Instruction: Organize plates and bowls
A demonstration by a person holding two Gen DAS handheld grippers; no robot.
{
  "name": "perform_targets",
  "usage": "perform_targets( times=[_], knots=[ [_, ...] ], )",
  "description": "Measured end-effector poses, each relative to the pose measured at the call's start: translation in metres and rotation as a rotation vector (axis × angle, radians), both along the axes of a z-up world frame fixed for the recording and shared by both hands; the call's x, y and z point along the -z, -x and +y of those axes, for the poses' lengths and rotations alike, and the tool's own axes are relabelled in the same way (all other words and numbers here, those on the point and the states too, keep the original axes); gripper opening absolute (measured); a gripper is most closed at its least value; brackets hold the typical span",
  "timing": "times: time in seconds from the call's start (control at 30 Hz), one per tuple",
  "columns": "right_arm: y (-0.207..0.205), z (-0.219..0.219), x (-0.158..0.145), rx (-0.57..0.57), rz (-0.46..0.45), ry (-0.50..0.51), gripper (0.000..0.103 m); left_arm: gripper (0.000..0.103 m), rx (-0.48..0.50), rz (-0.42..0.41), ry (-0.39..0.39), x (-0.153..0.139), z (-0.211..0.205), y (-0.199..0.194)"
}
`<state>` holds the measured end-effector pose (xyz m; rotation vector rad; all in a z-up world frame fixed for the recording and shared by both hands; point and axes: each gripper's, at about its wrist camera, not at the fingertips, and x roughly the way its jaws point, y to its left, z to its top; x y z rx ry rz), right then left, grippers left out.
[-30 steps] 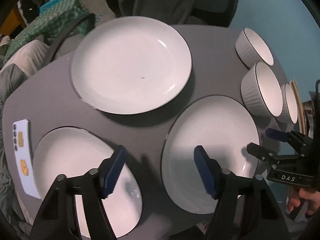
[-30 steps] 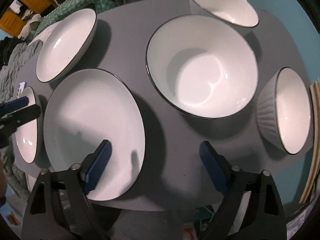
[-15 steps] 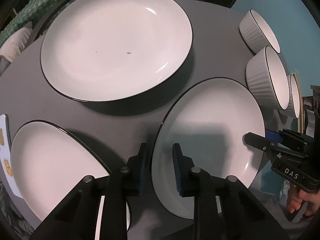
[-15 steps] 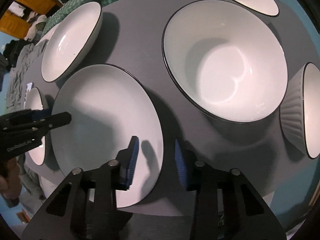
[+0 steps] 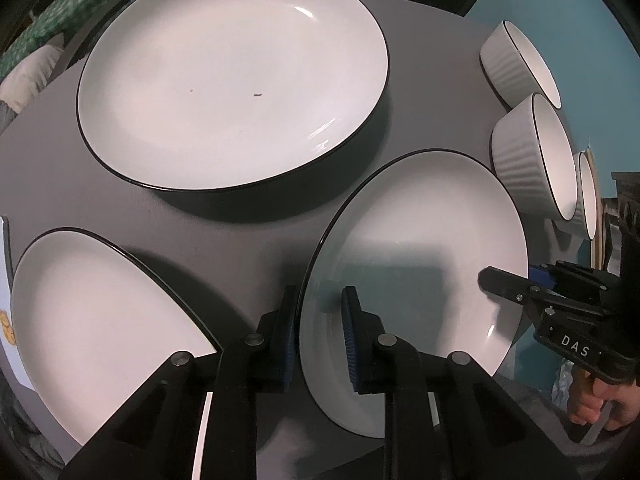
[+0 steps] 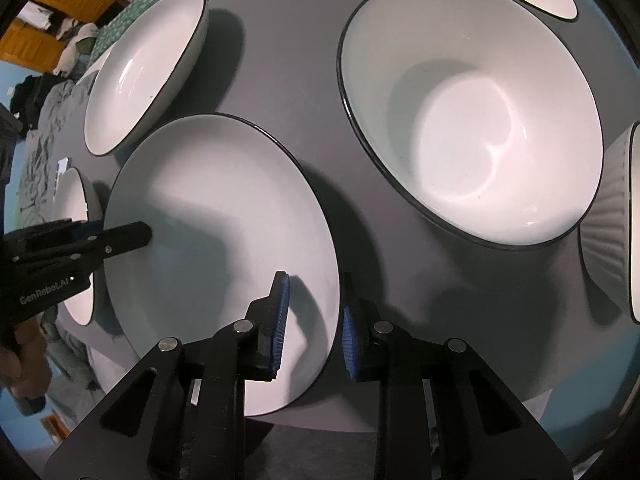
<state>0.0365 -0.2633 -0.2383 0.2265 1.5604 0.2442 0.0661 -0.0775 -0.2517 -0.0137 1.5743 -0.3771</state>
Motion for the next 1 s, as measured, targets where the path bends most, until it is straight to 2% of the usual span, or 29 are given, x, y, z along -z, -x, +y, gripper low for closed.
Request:
perform_targets(
  times=[0.2, 0.33, 0.57, 1.0],
  knots=[
    [-0.005, -0.005, 0.005, 0.019, 0.03, -0.039, 0.019, 0.022, 0.012, -0.015, -0.013, -0.004, -0.002, 0.006],
    [-0.015, 0.001, 0.002, -0.046, -0.001, -0.017, 0.019, 0.024, -0.021, 0.005, -0.03, -0.004, -0.004, 0.015],
    [-0.034, 0.014, 0.002, -0.129, -0.027, -0.003, 0.019, 0.023, -0.073, 0.016, -0.01, -0.015, 0.004, 0.027],
    [-0.033, 0.014, 0.01, -0.086, 0.011, -0.025, 0.02, 0.023, -0.164, 0.042, 0.042, -0.029, 0.006, 0.042]
  ],
)
